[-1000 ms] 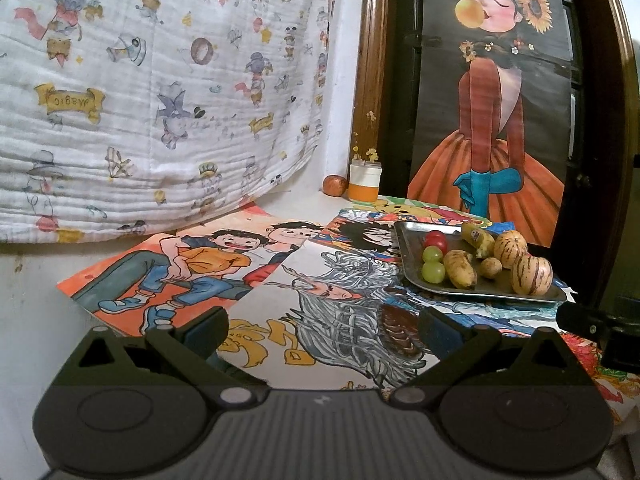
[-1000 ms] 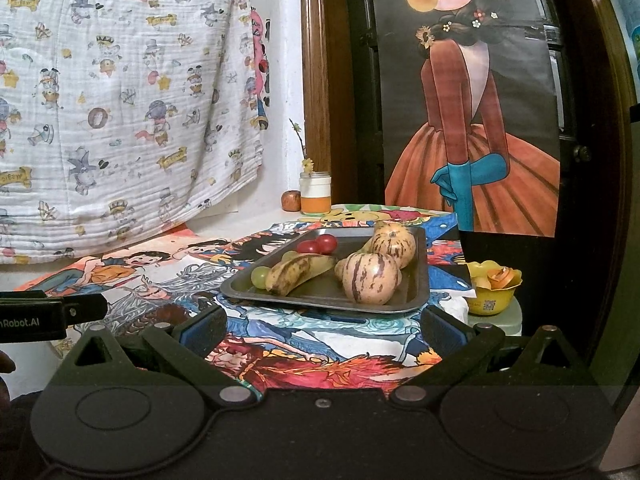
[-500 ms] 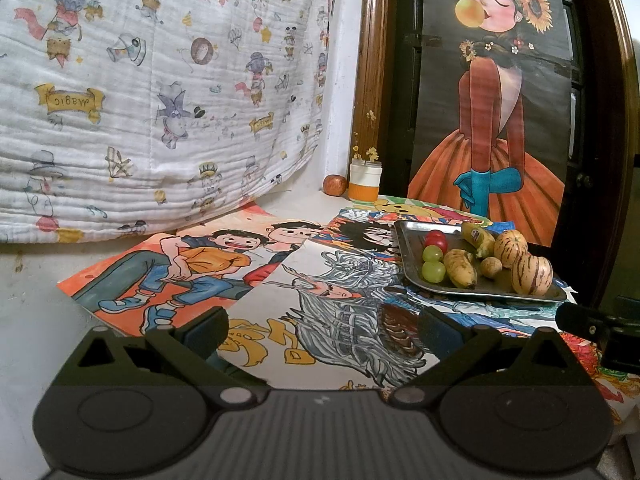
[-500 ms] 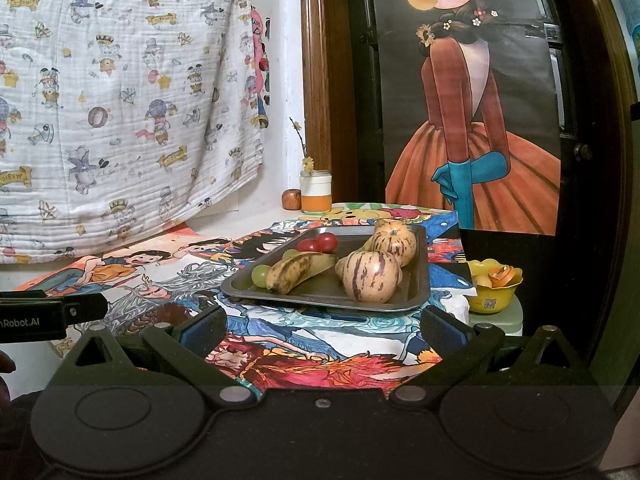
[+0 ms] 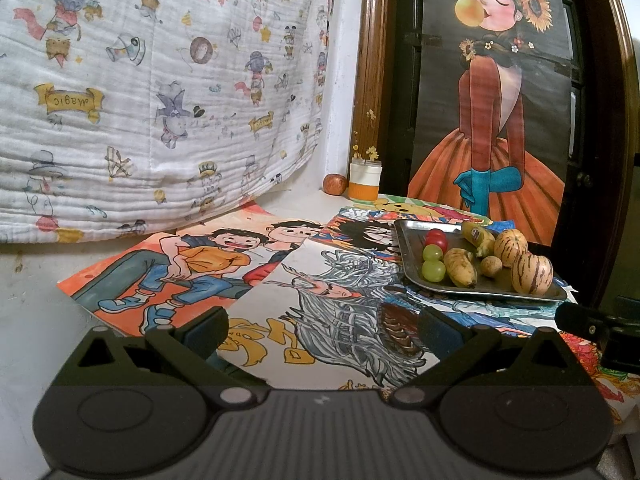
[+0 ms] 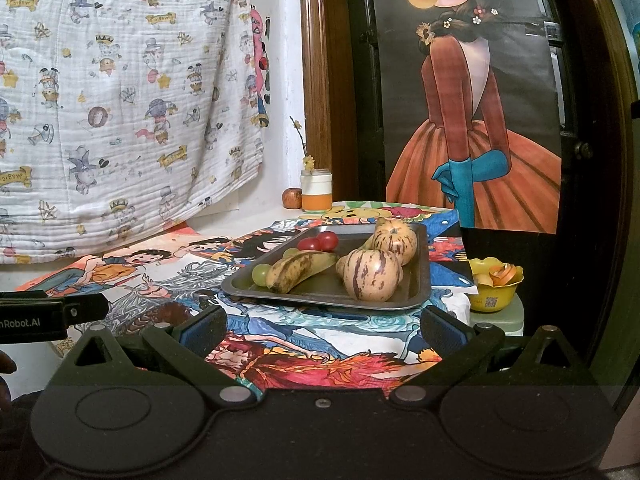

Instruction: Organize fruits

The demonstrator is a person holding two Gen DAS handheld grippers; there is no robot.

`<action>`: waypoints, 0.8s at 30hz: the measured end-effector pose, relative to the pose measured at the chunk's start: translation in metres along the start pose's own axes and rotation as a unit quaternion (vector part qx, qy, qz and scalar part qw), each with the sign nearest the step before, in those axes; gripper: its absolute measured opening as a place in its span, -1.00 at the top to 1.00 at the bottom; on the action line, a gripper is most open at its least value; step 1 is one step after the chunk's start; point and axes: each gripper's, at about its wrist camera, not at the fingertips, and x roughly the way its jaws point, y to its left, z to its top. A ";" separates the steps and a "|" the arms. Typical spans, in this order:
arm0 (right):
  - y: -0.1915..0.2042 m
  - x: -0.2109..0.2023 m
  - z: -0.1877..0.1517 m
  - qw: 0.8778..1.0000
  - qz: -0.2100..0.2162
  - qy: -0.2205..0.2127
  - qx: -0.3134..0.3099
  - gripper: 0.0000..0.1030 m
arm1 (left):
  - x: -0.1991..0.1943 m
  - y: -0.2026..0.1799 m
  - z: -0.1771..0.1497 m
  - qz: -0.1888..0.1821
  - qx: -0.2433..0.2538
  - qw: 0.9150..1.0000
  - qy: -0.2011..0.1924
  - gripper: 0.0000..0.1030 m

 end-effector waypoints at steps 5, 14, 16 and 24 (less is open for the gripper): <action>0.000 0.000 0.000 1.000 0.000 0.001 0.000 -0.99 | 0.000 0.000 0.000 0.000 0.000 1.000 0.000 -0.99; 0.000 0.000 0.000 1.000 0.000 0.000 0.000 -0.99 | 0.001 0.000 0.000 0.000 -0.001 1.000 0.001 -0.99; 0.000 0.000 0.000 1.000 0.000 0.000 0.000 -0.99 | 0.000 0.000 0.000 0.000 -0.001 1.000 0.001 -0.99; 0.001 0.000 0.000 1.000 0.000 0.001 0.000 -0.99 | 0.000 0.001 -0.002 0.000 -0.002 1.000 0.001 -0.99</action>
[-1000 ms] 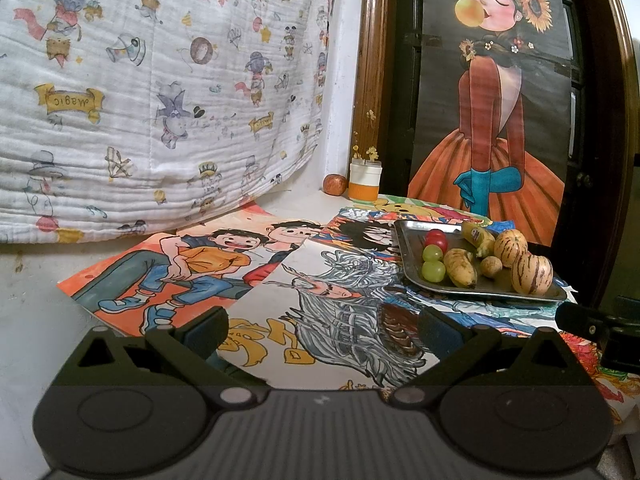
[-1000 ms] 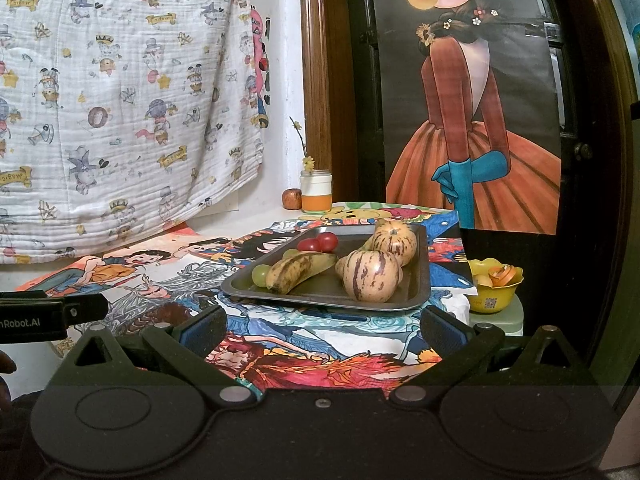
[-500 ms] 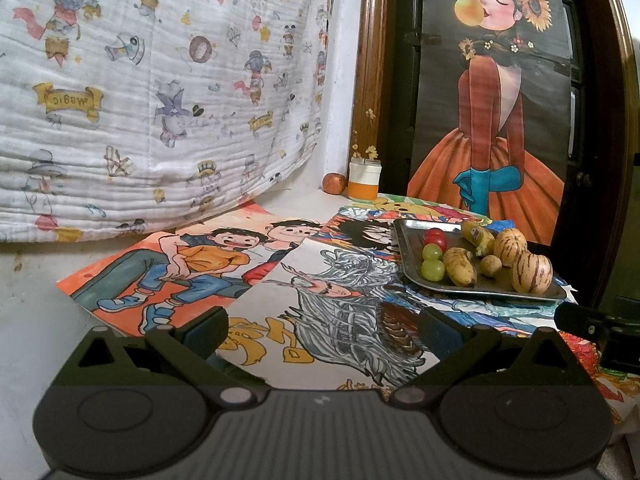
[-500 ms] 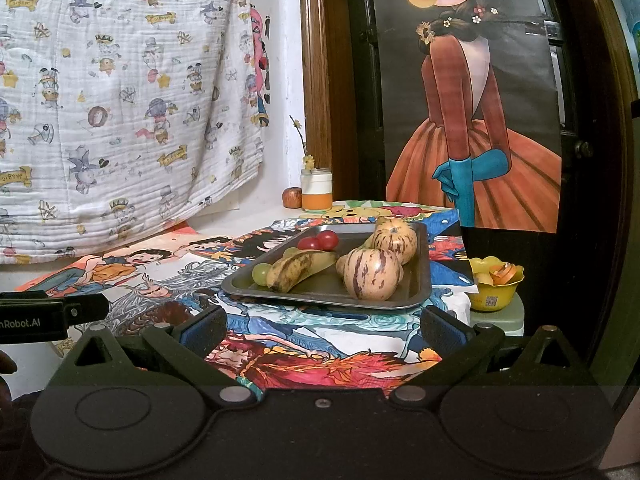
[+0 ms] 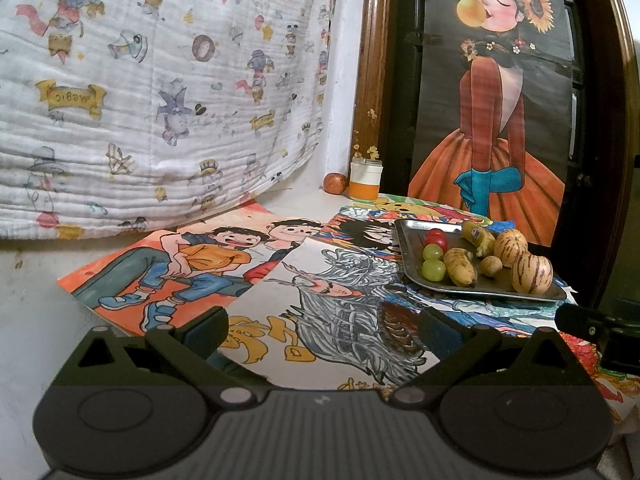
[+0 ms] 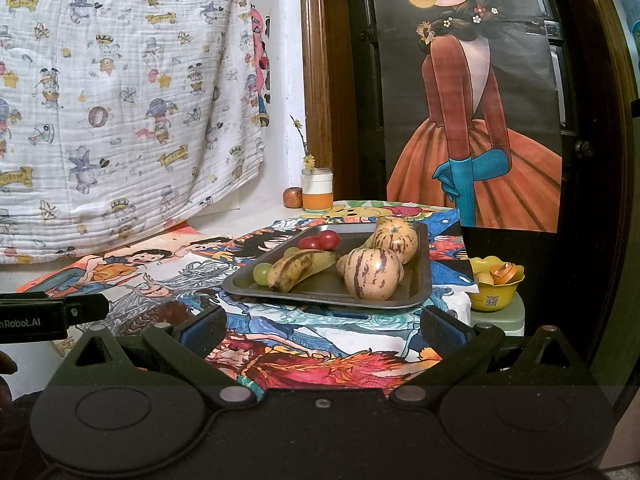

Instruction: Organize fruits

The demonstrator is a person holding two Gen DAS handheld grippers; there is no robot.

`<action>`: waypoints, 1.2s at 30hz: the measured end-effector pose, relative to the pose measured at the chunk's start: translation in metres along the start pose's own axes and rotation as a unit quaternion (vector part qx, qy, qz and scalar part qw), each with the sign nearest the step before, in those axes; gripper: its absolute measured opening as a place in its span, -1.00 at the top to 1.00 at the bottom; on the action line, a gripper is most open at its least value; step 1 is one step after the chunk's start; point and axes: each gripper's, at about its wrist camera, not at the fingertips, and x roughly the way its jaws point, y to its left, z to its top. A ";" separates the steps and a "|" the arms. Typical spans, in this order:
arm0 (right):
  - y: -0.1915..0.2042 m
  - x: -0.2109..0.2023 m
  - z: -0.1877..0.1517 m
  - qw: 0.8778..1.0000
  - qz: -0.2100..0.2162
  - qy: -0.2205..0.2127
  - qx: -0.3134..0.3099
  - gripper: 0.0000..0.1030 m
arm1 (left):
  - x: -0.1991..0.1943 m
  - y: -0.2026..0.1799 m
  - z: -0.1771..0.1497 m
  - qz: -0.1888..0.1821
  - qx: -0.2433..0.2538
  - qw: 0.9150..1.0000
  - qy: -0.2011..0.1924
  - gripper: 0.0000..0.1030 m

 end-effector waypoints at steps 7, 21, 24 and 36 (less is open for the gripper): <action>0.000 0.000 0.000 1.000 0.000 0.001 0.000 -0.99 | 0.000 0.000 0.000 0.000 0.000 1.000 0.000 -1.00; 0.000 -0.001 0.000 1.000 0.000 0.001 0.000 -0.99 | -0.001 0.000 -0.002 -0.002 -0.001 1.000 0.002 -1.00; 0.000 -0.001 0.000 1.000 0.000 0.001 0.000 -0.99 | -0.001 -0.001 -0.002 -0.002 -0.002 1.000 0.002 -1.00; 0.002 -0.001 -0.001 1.000 0.001 0.003 -0.001 -0.99 | -0.003 -0.003 -0.003 -0.003 0.006 1.000 0.000 -0.99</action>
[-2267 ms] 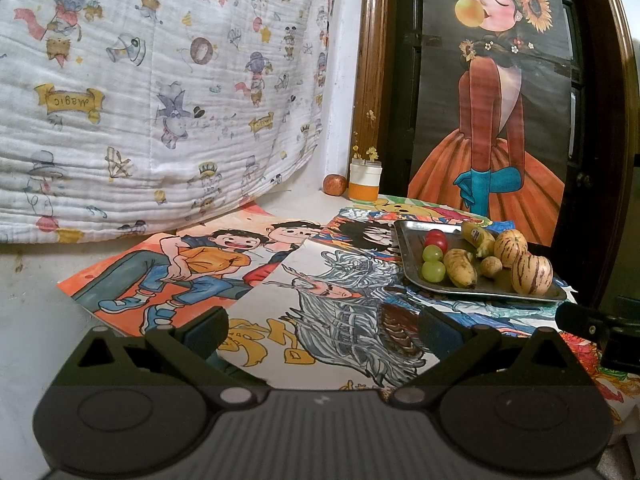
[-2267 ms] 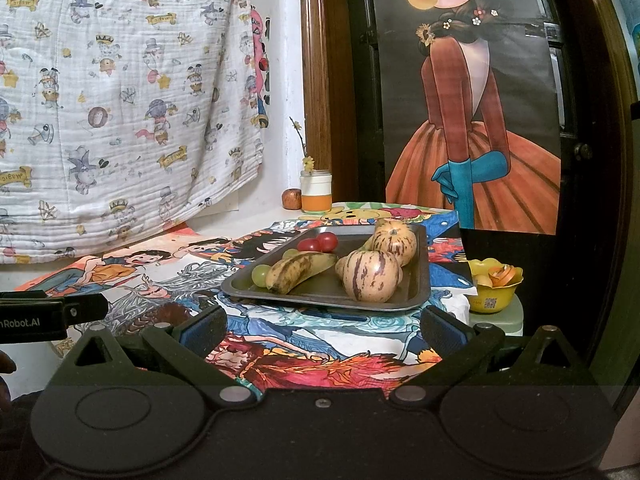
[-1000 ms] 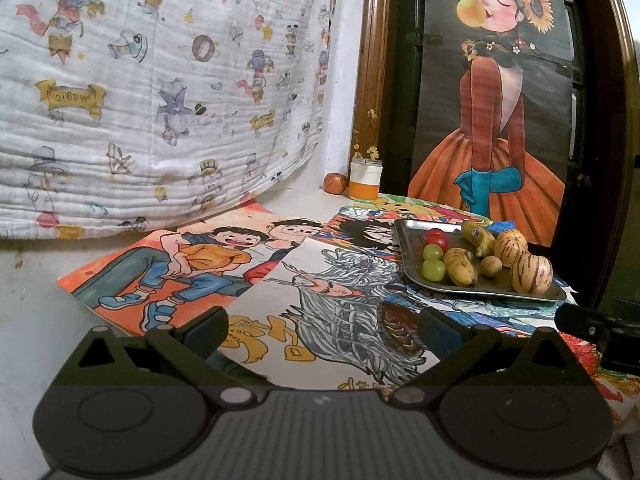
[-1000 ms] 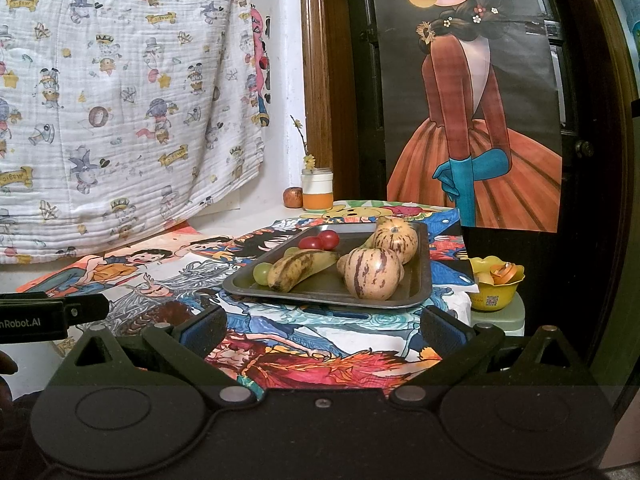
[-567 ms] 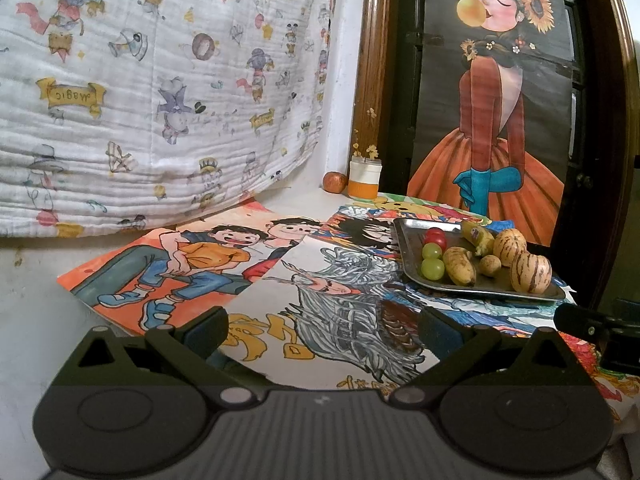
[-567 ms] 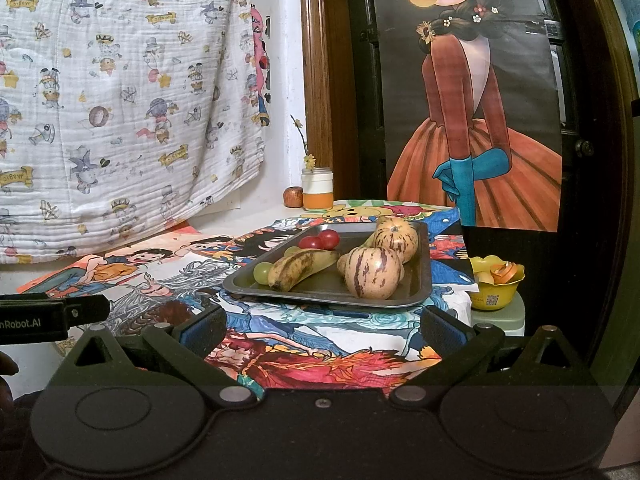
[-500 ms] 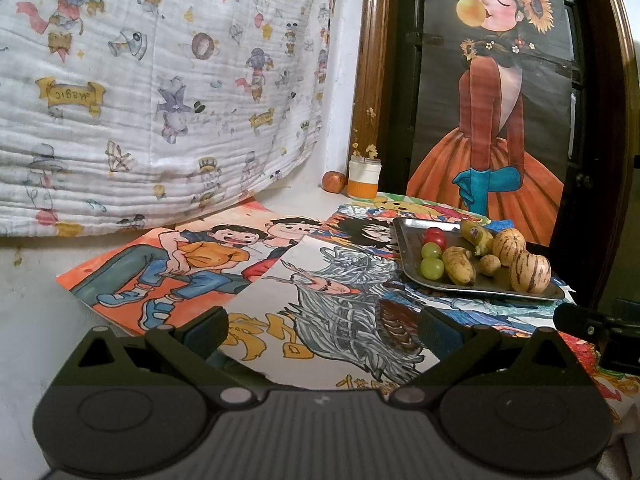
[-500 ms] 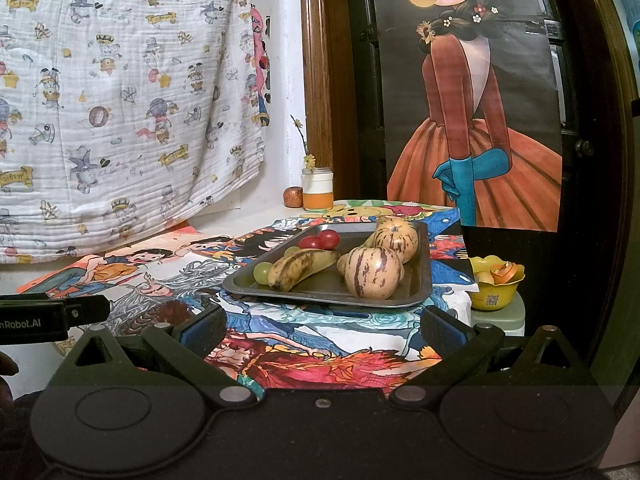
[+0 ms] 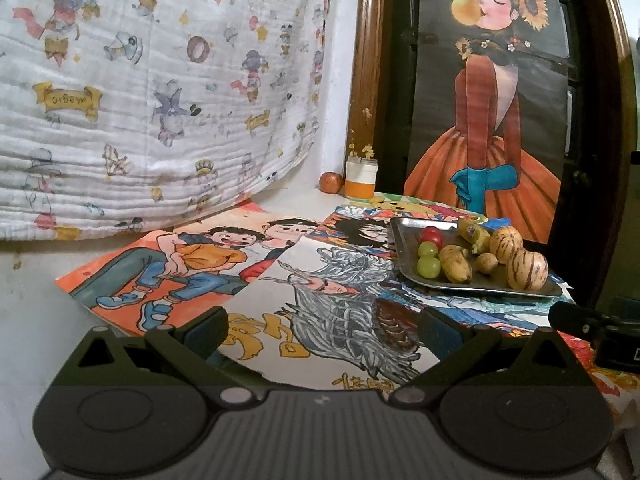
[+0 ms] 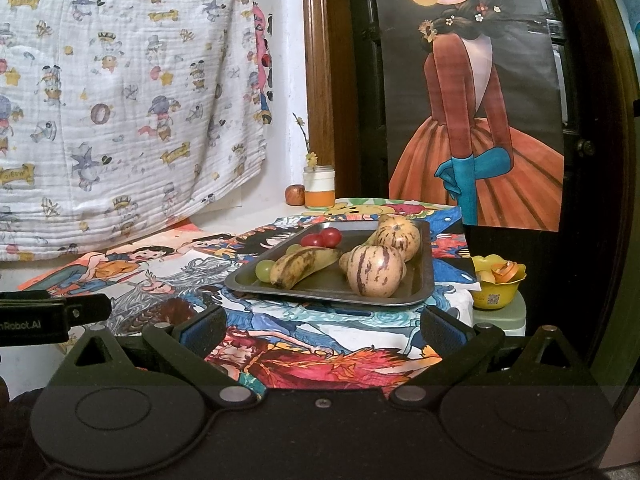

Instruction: Organize fruits

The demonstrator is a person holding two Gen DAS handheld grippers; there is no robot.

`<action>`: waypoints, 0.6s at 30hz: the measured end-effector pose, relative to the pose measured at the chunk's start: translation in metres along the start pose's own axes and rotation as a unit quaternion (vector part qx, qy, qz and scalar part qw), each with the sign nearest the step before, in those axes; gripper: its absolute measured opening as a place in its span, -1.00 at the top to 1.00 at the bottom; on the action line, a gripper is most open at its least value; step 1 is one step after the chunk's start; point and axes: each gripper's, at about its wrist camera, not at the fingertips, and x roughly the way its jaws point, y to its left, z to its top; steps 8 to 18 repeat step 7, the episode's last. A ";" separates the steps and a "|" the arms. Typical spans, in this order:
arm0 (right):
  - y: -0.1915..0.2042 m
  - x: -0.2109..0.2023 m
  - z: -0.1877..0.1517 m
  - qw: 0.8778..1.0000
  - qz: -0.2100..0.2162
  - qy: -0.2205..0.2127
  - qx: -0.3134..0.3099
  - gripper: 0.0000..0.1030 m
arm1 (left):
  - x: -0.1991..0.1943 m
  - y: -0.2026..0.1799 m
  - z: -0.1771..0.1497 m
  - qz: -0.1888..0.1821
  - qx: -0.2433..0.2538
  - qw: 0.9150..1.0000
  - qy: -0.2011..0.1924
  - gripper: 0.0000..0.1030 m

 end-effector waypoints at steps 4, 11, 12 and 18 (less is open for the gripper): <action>0.000 0.000 0.000 1.000 0.000 0.000 0.000 -0.99 | 0.000 0.002 0.001 -0.002 -0.006 1.000 0.001 -0.99; 0.001 0.000 0.000 1.000 0.000 0.000 0.000 -0.99 | -0.001 0.002 0.001 0.001 -0.008 1.000 -0.001 -0.99; 0.001 0.000 0.000 1.000 0.000 0.000 0.000 -0.99 | -0.001 0.002 0.001 0.001 -0.008 1.000 -0.001 -0.99; 0.001 0.000 0.000 1.000 0.000 0.000 0.000 -0.99 | -0.001 0.002 0.001 0.001 -0.008 1.000 -0.001 -0.99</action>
